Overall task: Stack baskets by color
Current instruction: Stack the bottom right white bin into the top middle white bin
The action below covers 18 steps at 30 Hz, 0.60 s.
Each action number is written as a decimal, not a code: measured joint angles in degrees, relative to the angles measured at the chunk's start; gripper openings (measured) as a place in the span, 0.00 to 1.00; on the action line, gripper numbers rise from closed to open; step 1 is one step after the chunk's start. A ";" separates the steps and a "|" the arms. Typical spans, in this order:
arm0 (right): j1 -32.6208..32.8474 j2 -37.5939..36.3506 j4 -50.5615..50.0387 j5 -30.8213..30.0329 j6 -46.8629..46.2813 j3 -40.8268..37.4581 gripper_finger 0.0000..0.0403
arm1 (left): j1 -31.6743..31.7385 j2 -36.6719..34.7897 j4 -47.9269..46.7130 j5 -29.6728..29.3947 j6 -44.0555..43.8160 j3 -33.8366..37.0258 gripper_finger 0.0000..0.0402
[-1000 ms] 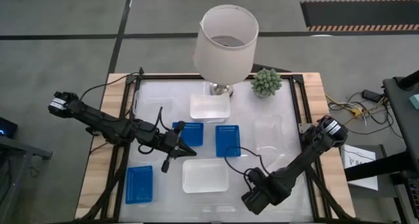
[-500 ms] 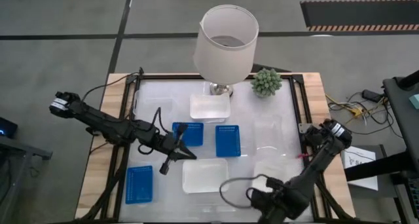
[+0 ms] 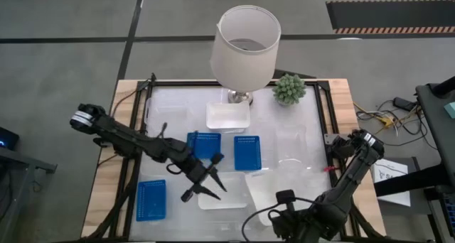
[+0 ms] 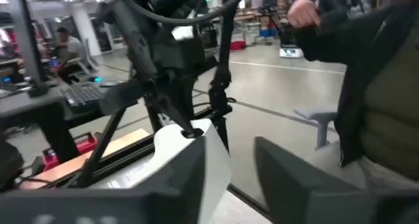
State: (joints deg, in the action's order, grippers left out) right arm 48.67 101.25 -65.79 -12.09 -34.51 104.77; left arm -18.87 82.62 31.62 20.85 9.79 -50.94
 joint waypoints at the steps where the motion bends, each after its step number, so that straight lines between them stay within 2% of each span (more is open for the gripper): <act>1: -0.24 -0.21 0.04 0.04 0.76 0.00 0.02 | -0.02 1.22 0.03 -0.03 0.82 -0.83 0.38; 4: -0.70 -0.80 -0.13 -0.01 1.65 0.00 0.02 | 0.00 5.07 0.56 -0.03 4.23 -3.43 0.50; 6: -0.74 -1.04 -0.17 -0.09 2.01 0.00 0.02 | 0.00 7.64 0.45 -0.03 6.15 -5.45 0.54; 14: -0.70 -1.20 -0.02 0.04 1.63 0.00 0.02 | 1.35 16.30 0.42 0.31 11.71 -12.62 0.56; 18: -0.70 -1.20 0.01 0.03 1.57 0.00 0.02 | 2.48 19.45 0.37 3.55 12.04 -14.34 0.56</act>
State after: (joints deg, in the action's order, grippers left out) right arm 47.97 100.05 -65.78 -12.07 -32.95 104.77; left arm -16.39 102.07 31.99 24.40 21.83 -65.28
